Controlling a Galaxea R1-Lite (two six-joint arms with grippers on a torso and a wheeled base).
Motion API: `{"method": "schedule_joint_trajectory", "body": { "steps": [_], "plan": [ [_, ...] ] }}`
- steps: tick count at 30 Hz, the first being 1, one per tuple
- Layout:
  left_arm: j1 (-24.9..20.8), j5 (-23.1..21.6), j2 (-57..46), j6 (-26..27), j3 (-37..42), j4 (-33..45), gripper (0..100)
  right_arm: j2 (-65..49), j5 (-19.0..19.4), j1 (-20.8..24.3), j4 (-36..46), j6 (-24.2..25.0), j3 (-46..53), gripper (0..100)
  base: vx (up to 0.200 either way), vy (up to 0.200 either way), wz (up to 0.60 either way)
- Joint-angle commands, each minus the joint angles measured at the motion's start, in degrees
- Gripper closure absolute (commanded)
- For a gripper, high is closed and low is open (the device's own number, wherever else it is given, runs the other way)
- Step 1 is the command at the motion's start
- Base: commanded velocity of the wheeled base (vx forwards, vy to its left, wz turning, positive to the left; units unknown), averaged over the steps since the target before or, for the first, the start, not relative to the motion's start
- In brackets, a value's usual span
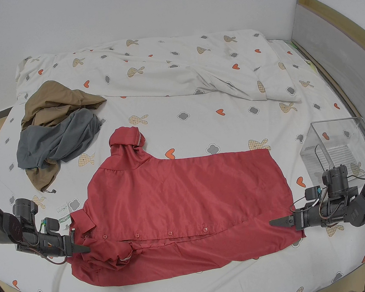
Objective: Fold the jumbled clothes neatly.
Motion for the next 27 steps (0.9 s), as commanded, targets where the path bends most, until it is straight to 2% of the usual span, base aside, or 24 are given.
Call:
{"method": "schedule_joint_trajectory", "body": {
  "steps": [1,12,23,24,27],
  "plan": [
    [0.2,-0.1,-0.8,0.0,0.0,-0.1,100,0.2,0.0,0.1,0.0,0.0,0.0,0,0.000,0.000,0.00],
    [-2.3,-0.1,0.0,-0.1,-1.6,0.3,100,1.0,-0.2,0.1,-0.1,-0.2,-0.4,0,0.000,0.000,0.00],
    [-2.5,-0.1,0.8,-0.2,-1.7,0.0,100,2.0,-0.3,0.8,0.0,-0.2,-1.5,0,0.000,0.000,0.00],
    [-2.4,-0.1,1.0,-0.2,-1.9,0.1,100,2.0,-0.3,0.8,0.0,-0.2,-1.3,100,0.000,0.000,0.00],
    [-2.4,-0.1,1.2,-0.9,-2.3,0.0,100,1.8,-0.3,0.6,0.1,-0.2,-0.8,100,0.000,0.000,0.00]
  ]
}}
